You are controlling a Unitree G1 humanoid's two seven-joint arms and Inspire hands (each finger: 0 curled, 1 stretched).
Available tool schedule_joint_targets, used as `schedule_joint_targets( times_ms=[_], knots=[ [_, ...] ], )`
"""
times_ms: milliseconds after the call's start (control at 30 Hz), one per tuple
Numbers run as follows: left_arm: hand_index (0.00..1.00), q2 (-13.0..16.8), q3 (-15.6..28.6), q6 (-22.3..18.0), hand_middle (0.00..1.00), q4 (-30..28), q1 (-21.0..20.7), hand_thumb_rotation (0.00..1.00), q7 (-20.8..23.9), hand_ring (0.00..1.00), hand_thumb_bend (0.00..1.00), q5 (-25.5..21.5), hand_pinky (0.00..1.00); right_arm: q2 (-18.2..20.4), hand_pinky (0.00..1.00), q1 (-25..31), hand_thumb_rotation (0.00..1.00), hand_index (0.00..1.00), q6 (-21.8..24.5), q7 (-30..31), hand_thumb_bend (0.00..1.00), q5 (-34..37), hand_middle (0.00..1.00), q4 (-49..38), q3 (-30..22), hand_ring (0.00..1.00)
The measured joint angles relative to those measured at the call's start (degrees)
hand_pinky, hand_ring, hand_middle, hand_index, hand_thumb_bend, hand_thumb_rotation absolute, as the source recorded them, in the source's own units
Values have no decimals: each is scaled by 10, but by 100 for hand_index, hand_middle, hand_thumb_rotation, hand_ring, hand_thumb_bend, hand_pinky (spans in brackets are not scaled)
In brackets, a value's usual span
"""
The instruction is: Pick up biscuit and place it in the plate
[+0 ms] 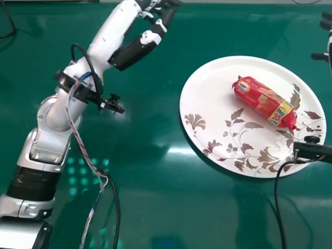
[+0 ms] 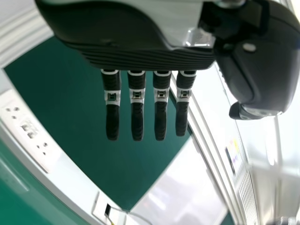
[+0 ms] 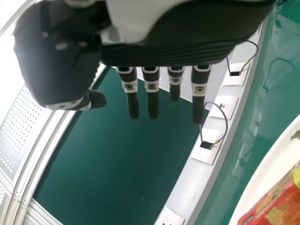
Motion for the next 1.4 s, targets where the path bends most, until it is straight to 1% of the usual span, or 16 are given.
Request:
schedule_joint_targets(
  times_ms=[67,133,167,200,300,367,467,567,667,767,833,933,1000,1167,1267,1400],
  knots=[
    [77,-3,14,22,75,-15,15,26,-21,74,52,-48,65,3,72,0,48,89,0,0,32,2,89,0,-2,83],
    [77,-3,24,49,76,-34,25,27,-34,74,51,-78,64,5,72,1,48,88,0,0,32,2,88,0,-3,83],
    [76,-3,29,59,75,-44,31,23,-37,72,51,-90,60,5,72,1,48,88,0,0,31,2,88,0,-3,83],
    [75,-5,37,66,74,-52,37,22,-38,71,50,-101,58,4,72,2,48,87,-1,0,32,2,88,0,-3,82],
    [73,-20,55,83,72,-68,49,24,-30,69,51,-126,57,4,72,4,47,87,-2,0,32,2,87,0,-3,82],
    [73,-38,68,96,72,-76,59,19,-17,71,47,-147,60,5,71,6,47,86,-4,0,32,2,87,0,-3,82],
    [74,-64,87,105,73,-87,77,23,-3,74,41,-179,65,5,72,10,48,87,-6,0,32,2,87,0,-4,82],
    [74,-83,107,116,72,-108,98,17,10,74,35,-205,66,13,72,13,46,88,-7,0,32,8,88,-1,-7,82],
    [74,-96,120,142,72,-145,125,19,19,76,33,-235,70,16,72,15,43,88,-7,0,31,9,88,-1,-9,83],
    [75,-97,131,149,74,-170,155,22,18,75,35,-252,72,16,70,16,42,87,-8,0,30,7,87,-1,-9,81],
    [74,-98,137,148,74,-181,173,22,17,75,36,-259,71,16,69,17,43,86,-16,0,31,7,85,-1,-9,79],
    [75,-101,148,148,75,-193,198,16,13,75,35,-279,71,15,68,19,45,85,-26,0,30,7,85,4,-9,79],
    [76,-102,153,148,75,-196,209,14,12,75,35,-285,71,15,69,18,43,86,-29,0,29,8,85,6,-9,80],
    [77,-111,157,148,76,-207,230,16,15,75,36,-290,74,15,68,18,45,85,-29,0,30,7,84,11,-10,79],
    [78,-115,158,148,77,-212,240,16,16,77,37,-295,76,15,69,17,44,86,-29,0,30,8,86,13,-14,80],
    [79,-119,158,148,78,-213,247,17,18,79,37,-295,79,9,67,15,45,85,-30,1,31,8,85,22,-20,79]
  ],
)
